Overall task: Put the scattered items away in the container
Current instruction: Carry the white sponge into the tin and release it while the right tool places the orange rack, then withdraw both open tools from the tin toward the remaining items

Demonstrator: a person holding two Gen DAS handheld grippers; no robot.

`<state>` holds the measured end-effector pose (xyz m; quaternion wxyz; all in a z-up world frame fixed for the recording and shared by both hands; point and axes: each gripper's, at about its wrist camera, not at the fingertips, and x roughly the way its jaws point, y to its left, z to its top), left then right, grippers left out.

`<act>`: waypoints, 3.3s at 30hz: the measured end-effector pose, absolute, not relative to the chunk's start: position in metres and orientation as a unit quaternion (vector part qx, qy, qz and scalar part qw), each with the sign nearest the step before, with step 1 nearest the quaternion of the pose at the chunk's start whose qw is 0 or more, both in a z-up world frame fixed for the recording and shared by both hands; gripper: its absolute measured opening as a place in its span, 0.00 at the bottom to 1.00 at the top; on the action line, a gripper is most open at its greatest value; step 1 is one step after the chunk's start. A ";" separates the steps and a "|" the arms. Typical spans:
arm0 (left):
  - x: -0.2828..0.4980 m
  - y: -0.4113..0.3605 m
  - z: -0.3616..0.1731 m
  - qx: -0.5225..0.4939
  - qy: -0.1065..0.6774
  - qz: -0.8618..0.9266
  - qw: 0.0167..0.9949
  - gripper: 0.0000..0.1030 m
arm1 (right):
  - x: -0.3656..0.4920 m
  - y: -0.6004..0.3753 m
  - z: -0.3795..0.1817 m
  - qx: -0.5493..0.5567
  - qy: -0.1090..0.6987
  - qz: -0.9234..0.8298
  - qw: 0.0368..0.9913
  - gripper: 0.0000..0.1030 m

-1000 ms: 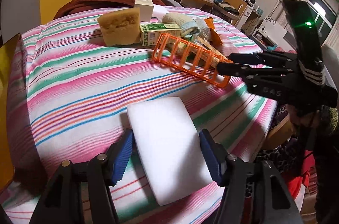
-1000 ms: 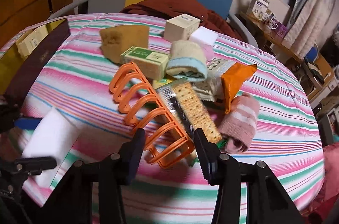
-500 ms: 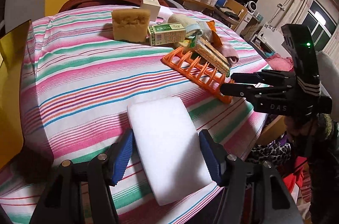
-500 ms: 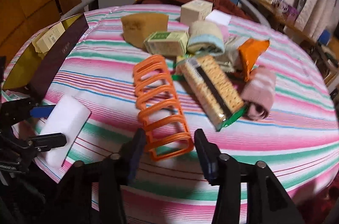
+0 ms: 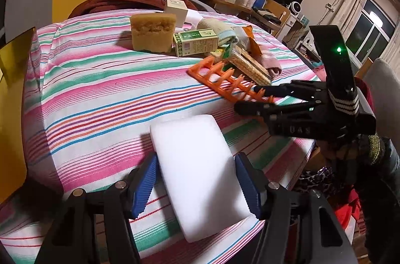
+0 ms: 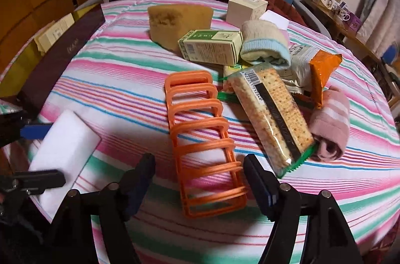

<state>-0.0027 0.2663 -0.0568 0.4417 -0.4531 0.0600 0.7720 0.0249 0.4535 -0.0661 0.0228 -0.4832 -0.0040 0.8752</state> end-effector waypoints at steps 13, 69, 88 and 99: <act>0.008 0.237 -0.029 -0.412 0.026 0.788 0.457 0.61 | 0.054 0.434 -0.045 -0.441 0.062 0.895 0.017 0.49; -0.217 0.082 -0.023 -0.464 -0.181 0.835 0.235 0.79 | -0.185 0.270 -0.003 -0.446 0.264 0.845 -0.129 0.58; -0.152 0.088 -0.027 -0.514 -0.160 0.770 0.344 0.69 | -0.114 0.309 0.003 -0.406 0.264 0.865 -0.129 0.57; -0.179 0.106 -0.054 -0.549 -0.178 0.759 0.301 0.71 | -0.025 0.384 -0.012 -0.373 0.295 0.878 -0.051 0.58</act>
